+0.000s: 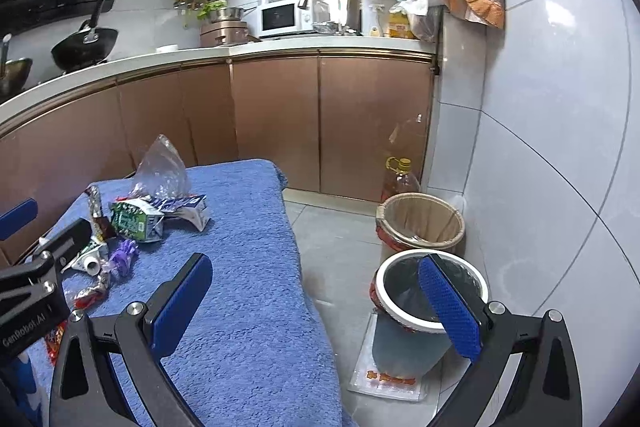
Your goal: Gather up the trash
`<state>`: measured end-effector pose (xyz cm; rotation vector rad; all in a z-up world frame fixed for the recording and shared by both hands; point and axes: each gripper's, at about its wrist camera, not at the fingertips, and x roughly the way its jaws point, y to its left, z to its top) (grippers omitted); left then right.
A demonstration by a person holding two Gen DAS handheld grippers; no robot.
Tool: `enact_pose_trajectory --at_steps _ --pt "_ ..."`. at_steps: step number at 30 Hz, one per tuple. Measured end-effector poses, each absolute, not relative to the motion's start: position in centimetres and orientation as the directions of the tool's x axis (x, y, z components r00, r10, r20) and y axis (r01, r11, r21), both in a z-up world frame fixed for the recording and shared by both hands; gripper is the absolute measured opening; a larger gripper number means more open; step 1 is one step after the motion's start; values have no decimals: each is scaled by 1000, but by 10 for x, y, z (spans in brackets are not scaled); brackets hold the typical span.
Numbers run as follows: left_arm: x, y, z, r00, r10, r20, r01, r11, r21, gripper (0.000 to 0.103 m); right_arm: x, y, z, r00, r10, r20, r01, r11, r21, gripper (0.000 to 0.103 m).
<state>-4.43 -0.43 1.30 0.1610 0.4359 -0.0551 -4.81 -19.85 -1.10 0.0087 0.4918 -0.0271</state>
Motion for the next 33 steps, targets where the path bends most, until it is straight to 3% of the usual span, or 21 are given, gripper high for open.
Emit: enact_pose_trajectory --at_steps 9,24,26,28,30,33 --pt "-56 28 -3 872 -10 -489 92 985 144 86 -45 -174 -14 872 77 -483 -92 996 -9 103" --pt "-83 144 -75 723 -46 -689 -4 997 -71 85 -6 -113 -48 664 404 -629 -424 896 129 103" --pt "-81 149 -82 707 -61 -705 -9 995 -96 85 4 -104 -54 618 439 -653 -454 877 160 100" --pt "-77 152 -86 695 -71 -715 -17 993 -115 83 12 -96 -58 578 468 -669 -482 857 183 88" --pt "-73 156 -90 681 -88 -727 -21 990 -140 79 22 -86 -63 546 484 -684 -503 842 195 83" --pt "-63 163 -101 650 -121 -750 -27 983 -182 67 37 -75 -67 501 514 -696 -526 820 227 77"
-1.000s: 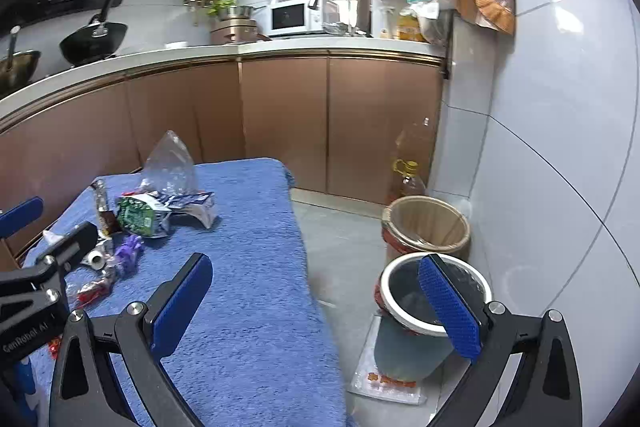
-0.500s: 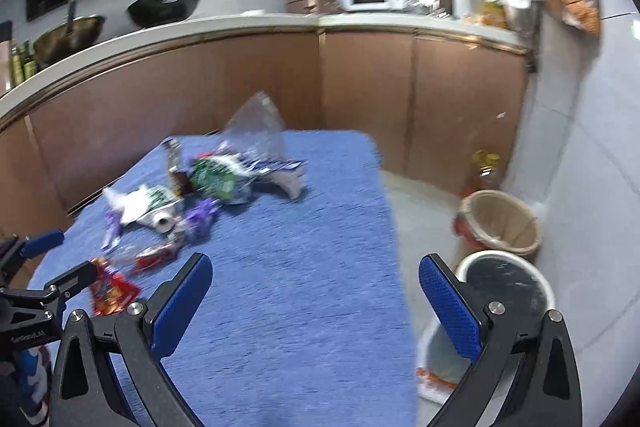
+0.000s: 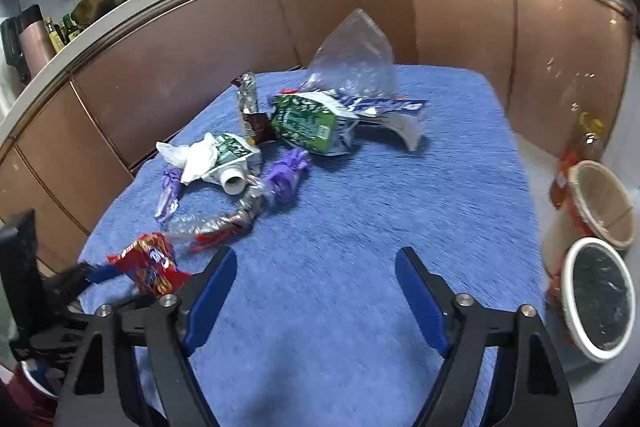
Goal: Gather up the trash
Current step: 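Grasp the red snack bag with the left tool while the right tool grasps the purple wrapper, then carry both items to the black-lined bin and open both tools to drop them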
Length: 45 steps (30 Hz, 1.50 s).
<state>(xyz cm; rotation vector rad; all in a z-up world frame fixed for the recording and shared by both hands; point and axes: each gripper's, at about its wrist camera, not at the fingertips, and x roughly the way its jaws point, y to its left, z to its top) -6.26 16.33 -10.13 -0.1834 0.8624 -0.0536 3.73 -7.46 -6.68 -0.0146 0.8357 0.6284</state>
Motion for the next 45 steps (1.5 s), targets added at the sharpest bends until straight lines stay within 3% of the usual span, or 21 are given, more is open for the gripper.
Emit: enact_pose_trajectory --at_steps 2,7,11,19,26,31,45 --pt "-57 168 -109 632 -142 -762 -31 978 -208 54 46 -66 -68 488 522 -700 -538 811 230 77" --pt "-48 174 -113 634 -152 -758 -26 976 -218 47 69 -44 -73 452 540 -710 -563 790 242 76" --pt "-40 180 -115 640 -157 -752 -30 973 -230 27 90 -28 -79 414 567 -712 -567 772 286 74" --pt "-40 189 -117 654 -194 -731 -19 962 -273 13 125 -1 -100 345 598 -724 -536 758 371 62" --pt "-50 185 -111 669 -201 -716 -3 962 -273 9 150 12 -119 306 581 -754 -486 776 401 46" --pt "-64 184 -103 682 -191 -706 -4 964 -265 8 156 6 -127 286 588 -757 -459 777 431 28" --pt "-93 167 -51 741 -182 -646 40 973 -228 7 97 -57 -80 390 636 -665 -486 756 438 27"
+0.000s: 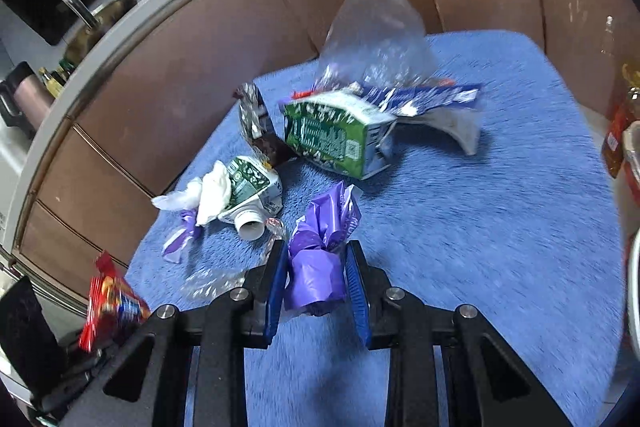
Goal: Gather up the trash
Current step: 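Carry both items to the black-lined bin and open both tools to drop them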
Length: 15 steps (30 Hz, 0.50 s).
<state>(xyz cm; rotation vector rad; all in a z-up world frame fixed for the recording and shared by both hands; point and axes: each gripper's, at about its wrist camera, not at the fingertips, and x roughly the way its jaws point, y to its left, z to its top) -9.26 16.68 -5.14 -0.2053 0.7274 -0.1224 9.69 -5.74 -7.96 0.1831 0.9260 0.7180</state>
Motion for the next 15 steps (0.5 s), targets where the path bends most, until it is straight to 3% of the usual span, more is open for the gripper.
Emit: enact_pose_trajectory --at_steps 7,15 --pt "-76 128 -15 759 -220 -613 138 974 -180 7 74 -132 -46 543 592 -595 -406 806 431 27" --pt "-2 23 18 717 -358 -598 367 923 -112 7 71 -250 -40 730 368 -576 -153 909 387 27"
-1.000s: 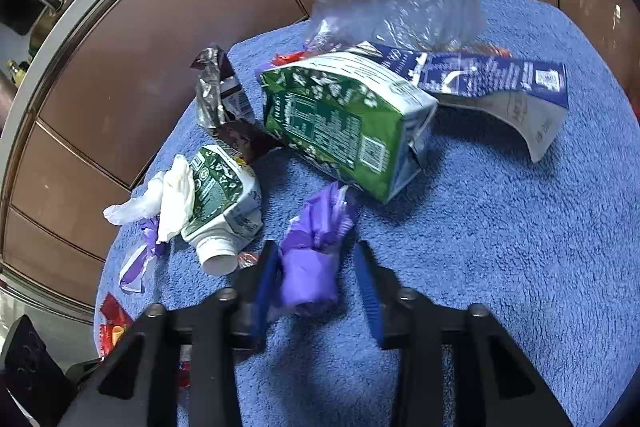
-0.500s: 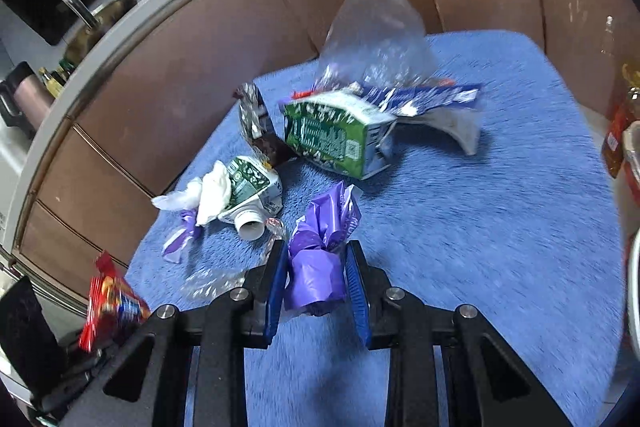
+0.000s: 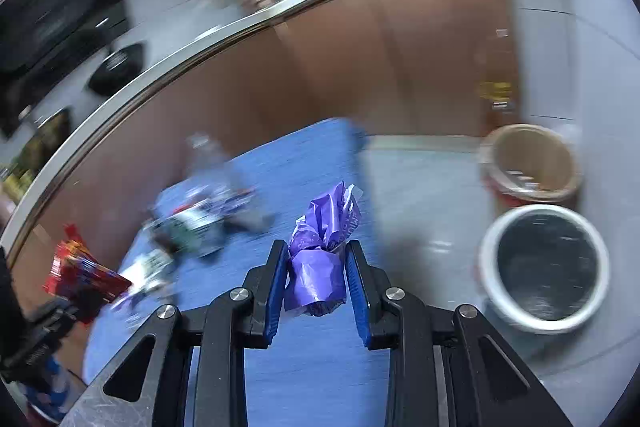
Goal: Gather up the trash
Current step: 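Carry both items to the black-lined bin and open both tools to drop them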
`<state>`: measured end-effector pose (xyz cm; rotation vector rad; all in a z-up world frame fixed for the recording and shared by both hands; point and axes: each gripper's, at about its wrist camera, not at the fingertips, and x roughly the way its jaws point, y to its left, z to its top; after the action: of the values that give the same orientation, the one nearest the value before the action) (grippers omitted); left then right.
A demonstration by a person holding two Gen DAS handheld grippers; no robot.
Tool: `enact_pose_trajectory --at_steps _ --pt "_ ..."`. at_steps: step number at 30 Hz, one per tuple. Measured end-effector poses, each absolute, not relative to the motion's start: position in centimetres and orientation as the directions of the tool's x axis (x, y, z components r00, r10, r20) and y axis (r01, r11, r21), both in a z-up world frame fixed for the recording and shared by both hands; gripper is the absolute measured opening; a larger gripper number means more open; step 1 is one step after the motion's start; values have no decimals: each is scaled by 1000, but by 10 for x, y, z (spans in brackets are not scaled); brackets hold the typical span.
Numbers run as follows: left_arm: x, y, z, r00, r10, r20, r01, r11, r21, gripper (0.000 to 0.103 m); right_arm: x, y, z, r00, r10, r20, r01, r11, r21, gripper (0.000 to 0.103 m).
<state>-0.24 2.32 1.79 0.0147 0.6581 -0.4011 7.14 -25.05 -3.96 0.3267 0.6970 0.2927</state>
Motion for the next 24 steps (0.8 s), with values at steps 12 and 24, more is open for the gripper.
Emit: enact_pose_trajectory --at_steps 12,24 --pt "126 -193 -9 499 -517 -695 657 749 -85 8 97 -398 -108 732 70 -677 238 906 350 28" --pt "195 -330 -106 288 -477 -830 706 691 -153 11 114 -459 -151 653 -39 -756 378 882 281 31"
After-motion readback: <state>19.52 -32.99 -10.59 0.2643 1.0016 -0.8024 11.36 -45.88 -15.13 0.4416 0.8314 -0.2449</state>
